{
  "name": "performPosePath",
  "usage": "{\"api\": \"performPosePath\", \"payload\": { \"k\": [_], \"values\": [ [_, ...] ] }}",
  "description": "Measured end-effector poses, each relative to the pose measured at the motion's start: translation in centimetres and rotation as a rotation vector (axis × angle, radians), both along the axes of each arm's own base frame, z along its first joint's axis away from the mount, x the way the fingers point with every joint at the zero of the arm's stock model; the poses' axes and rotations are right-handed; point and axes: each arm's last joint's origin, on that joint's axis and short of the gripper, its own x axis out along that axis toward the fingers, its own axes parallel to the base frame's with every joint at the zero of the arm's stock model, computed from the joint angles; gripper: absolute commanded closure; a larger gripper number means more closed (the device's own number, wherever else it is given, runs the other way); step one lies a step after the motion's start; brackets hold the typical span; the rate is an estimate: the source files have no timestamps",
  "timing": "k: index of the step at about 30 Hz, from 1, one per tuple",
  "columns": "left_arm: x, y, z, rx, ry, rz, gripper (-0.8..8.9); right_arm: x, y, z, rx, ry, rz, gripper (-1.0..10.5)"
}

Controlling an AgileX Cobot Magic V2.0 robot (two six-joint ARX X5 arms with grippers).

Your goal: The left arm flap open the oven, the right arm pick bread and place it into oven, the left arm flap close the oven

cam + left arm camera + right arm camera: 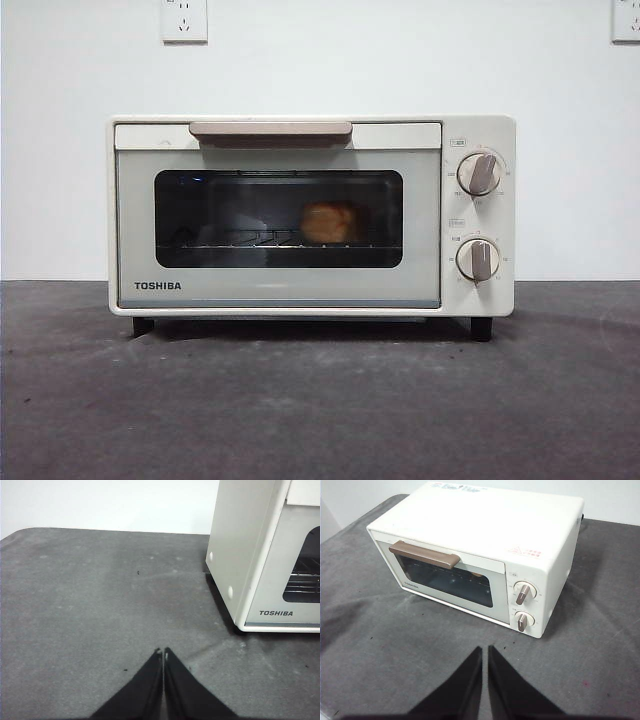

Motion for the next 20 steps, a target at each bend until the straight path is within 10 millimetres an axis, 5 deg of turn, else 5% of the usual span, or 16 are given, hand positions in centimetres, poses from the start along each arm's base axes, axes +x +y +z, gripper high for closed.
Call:
{"api": "performPosePath", "payload": {
  "k": [10,13,20],
  "values": [
    [0.0,0.0,0.0,0.0,0.0,0.0,8.04,0.8,-0.9,-1.5,0.004,-0.065,-0.192,9.3],
    [0.0,0.0,0.0,0.0,0.0,0.0,8.04,2.1,-1.4,-4.6,0.005,-0.123,-0.299,9.3],
    [0.0,0.0,0.0,0.0,0.0,0.0,8.04,4.2,-3.3,-15.8,0.06,-0.283,-0.446,9.3]
  ]
}}
